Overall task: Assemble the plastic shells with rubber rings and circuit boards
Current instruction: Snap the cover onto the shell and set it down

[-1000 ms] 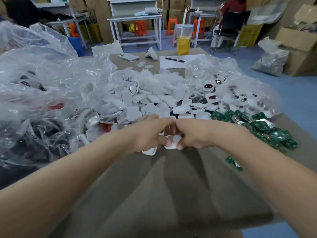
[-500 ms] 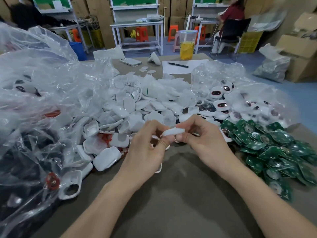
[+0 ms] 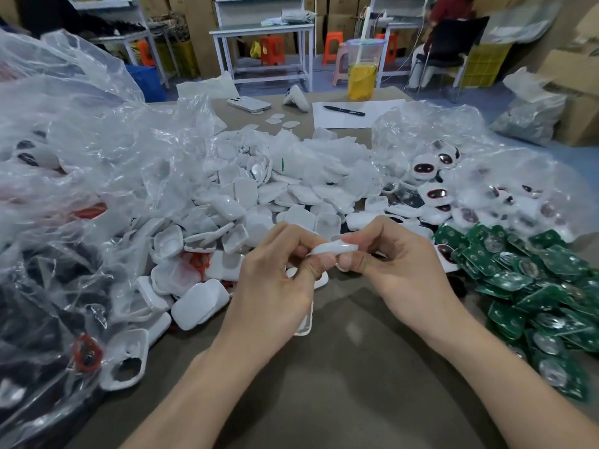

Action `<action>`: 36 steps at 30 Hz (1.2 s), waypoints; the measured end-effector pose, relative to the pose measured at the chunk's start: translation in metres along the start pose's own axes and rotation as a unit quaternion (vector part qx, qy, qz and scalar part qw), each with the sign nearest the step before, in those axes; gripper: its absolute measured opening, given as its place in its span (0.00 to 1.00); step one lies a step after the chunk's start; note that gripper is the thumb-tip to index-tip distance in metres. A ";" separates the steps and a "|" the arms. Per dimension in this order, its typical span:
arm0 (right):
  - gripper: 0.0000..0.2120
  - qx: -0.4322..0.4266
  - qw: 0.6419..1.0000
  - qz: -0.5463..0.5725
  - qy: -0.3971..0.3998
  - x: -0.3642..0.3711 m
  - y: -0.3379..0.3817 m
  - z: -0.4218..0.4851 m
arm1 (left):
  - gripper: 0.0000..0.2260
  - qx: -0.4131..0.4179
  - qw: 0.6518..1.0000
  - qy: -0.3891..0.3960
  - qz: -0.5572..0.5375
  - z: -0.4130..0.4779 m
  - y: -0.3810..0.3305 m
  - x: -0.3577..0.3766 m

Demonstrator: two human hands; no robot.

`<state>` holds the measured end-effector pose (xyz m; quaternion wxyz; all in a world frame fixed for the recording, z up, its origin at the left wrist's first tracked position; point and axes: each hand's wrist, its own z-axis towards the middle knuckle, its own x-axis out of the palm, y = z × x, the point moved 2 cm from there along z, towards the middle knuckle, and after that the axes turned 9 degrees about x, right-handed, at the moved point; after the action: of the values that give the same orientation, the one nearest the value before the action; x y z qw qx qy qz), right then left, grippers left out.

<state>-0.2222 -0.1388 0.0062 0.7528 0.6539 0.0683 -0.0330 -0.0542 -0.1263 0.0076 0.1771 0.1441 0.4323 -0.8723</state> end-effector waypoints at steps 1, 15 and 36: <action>0.14 -0.001 1.000 0.003 -0.001 0.000 -0.001 0.001 | 0.03 -0.003 1.000 0.003 -0.001 -0.001 0.000 0.001; 0.16 -0.012 0.999 -0.021 -0.027 -0.001 0.004 -0.003 | 0.05 0.017 0.999 0.050 0.012 -0.003 0.004 0.004; 0.08 -0.007 0.995 -0.098 0.008 0.000 -0.002 -0.003 | 0.04 0.002 0.997 0.050 0.056 -0.008 0.000 0.005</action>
<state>-0.2228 -0.1365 0.0038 0.7498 0.6391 0.1381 -0.1015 -0.0579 -0.1208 0.0015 0.2041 0.2118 0.4300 -0.8536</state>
